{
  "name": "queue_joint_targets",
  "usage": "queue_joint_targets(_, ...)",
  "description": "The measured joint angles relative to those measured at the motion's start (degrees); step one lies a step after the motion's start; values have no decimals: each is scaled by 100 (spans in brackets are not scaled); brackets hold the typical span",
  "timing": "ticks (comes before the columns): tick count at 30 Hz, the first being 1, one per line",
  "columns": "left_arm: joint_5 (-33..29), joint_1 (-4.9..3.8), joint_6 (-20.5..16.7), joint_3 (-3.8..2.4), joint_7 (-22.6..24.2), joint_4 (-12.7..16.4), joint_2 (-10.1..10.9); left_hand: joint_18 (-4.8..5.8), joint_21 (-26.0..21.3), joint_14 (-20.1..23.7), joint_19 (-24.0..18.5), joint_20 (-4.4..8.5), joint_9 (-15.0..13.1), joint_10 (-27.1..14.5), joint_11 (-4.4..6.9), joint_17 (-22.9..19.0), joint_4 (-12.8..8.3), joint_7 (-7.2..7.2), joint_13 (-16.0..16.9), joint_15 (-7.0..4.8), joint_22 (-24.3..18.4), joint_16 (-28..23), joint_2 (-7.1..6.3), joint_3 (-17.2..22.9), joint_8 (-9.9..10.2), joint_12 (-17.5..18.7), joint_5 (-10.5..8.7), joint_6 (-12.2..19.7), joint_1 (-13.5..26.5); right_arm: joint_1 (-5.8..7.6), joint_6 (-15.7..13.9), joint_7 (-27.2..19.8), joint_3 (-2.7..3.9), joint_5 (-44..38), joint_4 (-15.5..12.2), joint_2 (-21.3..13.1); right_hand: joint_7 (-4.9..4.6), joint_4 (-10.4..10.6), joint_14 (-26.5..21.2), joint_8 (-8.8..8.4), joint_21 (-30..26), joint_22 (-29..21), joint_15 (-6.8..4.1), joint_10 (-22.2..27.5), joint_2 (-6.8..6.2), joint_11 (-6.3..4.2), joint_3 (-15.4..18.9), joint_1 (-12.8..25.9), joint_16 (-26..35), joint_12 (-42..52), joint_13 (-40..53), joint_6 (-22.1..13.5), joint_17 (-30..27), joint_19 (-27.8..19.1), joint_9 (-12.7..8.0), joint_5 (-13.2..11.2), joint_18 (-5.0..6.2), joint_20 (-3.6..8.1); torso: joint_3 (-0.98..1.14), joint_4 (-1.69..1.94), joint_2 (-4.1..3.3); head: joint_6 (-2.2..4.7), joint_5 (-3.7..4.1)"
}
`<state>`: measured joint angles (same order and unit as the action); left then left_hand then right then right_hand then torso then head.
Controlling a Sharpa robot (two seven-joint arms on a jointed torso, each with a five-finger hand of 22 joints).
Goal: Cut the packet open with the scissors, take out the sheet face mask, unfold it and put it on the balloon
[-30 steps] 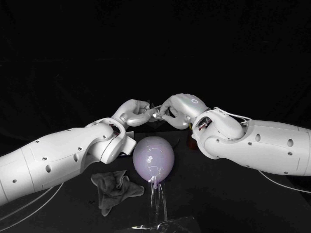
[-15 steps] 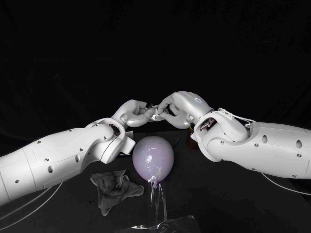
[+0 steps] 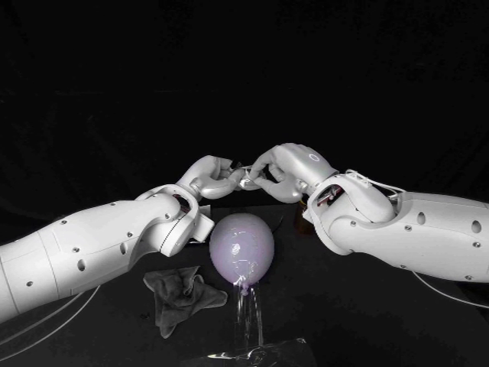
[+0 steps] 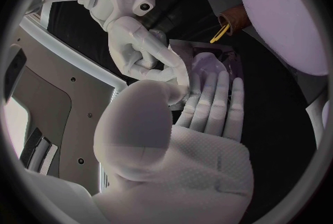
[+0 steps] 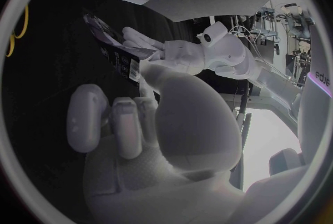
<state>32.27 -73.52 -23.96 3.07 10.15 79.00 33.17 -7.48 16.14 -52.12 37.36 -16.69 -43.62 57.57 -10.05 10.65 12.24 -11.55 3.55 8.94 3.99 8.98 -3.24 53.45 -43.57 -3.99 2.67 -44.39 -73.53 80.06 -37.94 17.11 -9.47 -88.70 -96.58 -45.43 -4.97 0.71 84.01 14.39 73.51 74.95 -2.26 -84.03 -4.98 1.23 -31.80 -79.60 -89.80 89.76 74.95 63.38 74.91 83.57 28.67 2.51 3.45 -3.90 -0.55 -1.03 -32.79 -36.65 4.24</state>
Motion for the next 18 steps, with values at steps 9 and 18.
queue_joint_targets(9, -111, 2, -19, 0, 6, 8, -6, 0, 0, 0, 22, 22, -4, 0, 0, -5, 0, -1, 0, 0, 2, 0, -24, 0, -1, 0, 0, 1, -21, 1, 188, 69, 0, -165, 29, 21, -167, 122, -5, -174, -202, 0, 41, 16, -235, 67, 25, 332, 4, -317, -3, -566, -1, -63, -34, 2, 0, -24, 1, -5, 3, 3, 5)
queue_joint_targets(18, -232, 1, -17, 0, 11, 38, -6, 0, 0, 0, 27, 16, -7, -1, 0, -5, 0, -1, 0, 0, 6, 0, -25, 0, -27, 0, -1, 1, -20, 1, 275, 220, -3, -569, 168, 125, -346, 232, -9, -399, -241, -4, 155, 9, -422, 198, 135, 496, 20, -418, -4, -838, 4, -113, -174, 2, -1, -74, 3, -3, 1, 13, 2)
